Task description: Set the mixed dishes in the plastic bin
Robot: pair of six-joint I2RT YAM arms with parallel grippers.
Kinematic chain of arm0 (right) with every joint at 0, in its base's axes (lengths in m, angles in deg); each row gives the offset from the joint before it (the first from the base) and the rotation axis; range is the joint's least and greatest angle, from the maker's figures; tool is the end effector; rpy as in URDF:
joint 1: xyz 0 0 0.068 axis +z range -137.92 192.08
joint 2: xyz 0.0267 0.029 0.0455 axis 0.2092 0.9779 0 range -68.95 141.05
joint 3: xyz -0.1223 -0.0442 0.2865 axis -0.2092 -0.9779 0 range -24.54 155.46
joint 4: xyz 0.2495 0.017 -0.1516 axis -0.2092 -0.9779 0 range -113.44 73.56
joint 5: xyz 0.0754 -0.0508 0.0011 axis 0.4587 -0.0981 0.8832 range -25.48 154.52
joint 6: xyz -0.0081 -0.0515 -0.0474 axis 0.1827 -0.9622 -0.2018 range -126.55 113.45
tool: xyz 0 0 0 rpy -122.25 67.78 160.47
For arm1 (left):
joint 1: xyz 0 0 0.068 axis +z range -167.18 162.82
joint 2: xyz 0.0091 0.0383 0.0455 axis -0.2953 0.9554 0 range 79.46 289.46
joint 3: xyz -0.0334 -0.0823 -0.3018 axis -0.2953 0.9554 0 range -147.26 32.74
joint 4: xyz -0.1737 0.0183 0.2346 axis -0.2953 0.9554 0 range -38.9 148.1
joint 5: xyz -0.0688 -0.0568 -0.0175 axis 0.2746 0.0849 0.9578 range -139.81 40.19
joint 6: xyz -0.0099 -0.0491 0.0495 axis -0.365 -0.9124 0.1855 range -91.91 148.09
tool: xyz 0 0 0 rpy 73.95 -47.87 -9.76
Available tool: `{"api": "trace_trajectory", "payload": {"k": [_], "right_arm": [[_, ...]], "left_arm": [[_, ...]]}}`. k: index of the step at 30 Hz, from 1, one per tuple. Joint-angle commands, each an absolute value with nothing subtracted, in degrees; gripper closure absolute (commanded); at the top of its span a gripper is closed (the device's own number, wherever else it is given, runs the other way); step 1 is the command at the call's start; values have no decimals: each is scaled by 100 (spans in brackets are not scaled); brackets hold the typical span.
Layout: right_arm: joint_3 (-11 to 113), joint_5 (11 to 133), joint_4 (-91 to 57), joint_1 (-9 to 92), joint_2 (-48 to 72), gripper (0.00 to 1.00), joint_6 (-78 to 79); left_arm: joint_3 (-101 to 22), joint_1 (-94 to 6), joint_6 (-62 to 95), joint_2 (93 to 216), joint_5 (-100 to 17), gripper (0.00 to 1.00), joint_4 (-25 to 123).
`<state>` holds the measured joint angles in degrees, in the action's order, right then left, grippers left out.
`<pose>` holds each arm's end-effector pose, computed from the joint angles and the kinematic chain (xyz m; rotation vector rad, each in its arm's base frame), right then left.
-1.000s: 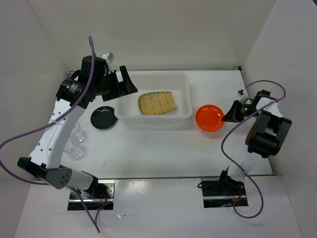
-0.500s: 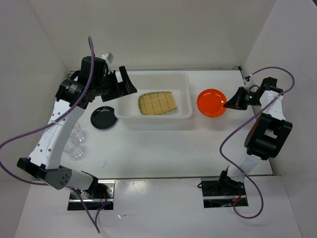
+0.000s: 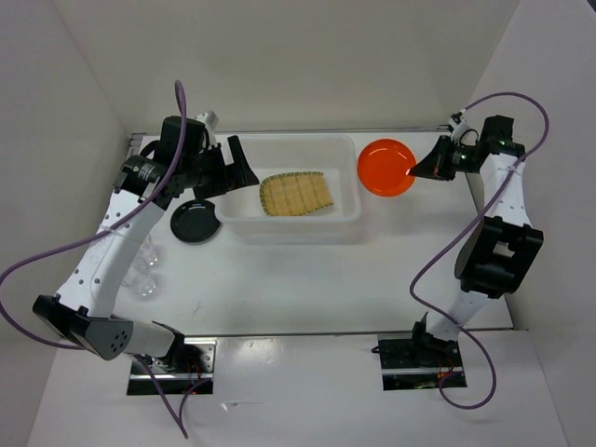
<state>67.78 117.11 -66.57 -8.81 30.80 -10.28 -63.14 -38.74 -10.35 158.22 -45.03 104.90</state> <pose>0.4029 -0.1047 0.3476 0.0158 2.2687 0.9451 0.2897 -0.1197 0.4752 -0.2887 2.2736 -0.6580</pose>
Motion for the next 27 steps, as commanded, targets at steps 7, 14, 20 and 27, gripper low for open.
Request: {"api": "trace_trajectory", "payload": {"k": [7,14,20,27], "right_arm": [[8451,11875,-6443,572,3924,100,-866],[9095,12006,-6100,1444,4908,100,-664],[9919,11770,-6047,1980,5752,100,-716],[10598,11277,-6100,2298,6622,100,-778]], "left_arm": [[-6281,-3845,-1076,15768,-4410,1,10287],[-6095,-3845,-1234,15601,-4585,1,10419],[-5920,-3845,-1366,15416,-4691,1,10533],[-5920,-3845,-1419,15469,-4796,1,10586]]}}
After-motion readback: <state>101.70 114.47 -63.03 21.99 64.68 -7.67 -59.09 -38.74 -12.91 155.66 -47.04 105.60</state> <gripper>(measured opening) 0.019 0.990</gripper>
